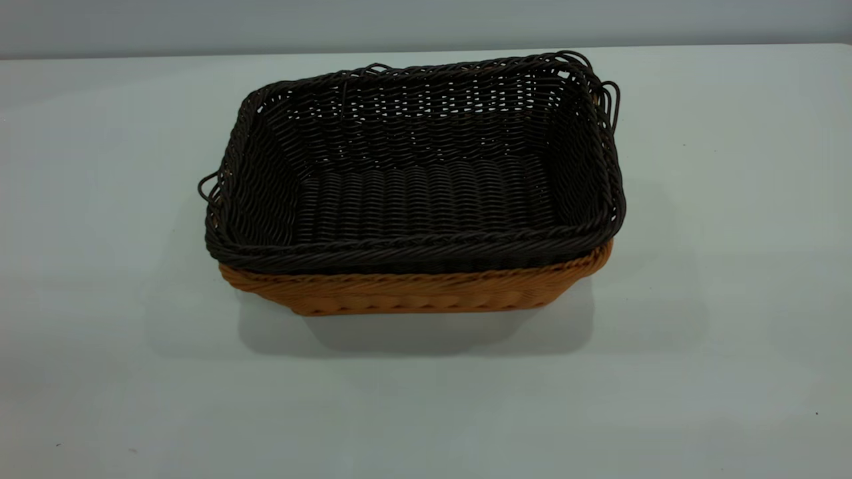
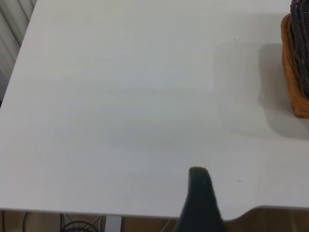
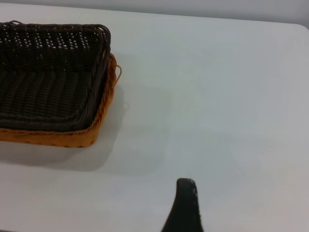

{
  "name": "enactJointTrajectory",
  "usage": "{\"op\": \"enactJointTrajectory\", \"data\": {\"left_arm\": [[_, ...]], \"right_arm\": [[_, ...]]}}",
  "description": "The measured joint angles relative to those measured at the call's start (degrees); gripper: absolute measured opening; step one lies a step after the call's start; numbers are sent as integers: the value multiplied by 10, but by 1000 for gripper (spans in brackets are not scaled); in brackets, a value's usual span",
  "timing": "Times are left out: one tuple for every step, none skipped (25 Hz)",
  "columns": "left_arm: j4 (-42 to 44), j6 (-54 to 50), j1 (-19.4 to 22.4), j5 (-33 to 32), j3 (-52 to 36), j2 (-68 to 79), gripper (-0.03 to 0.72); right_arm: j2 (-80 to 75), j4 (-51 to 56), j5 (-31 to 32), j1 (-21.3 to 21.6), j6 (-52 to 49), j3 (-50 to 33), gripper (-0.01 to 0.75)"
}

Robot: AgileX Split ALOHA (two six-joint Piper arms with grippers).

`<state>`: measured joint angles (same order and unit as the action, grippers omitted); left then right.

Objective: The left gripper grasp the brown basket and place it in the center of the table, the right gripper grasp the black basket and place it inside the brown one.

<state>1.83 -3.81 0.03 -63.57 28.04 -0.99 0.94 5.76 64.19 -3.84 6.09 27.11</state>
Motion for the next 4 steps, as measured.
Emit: {"op": "enactJointTrajectory", "data": {"left_arm": [[0, 0, 0, 0, 0, 0, 493], [0, 0, 0, 0, 0, 0, 493], [0, 0, 0, 0, 0, 0, 493], [0, 0, 0, 0, 0, 0, 493]], "right_arm": [[0, 0, 0, 0, 0, 0, 552], [0, 0, 0, 0, 0, 0, 552], [0, 0, 0, 0, 0, 0, 552], [0, 0, 0, 0, 0, 0, 552]]}}
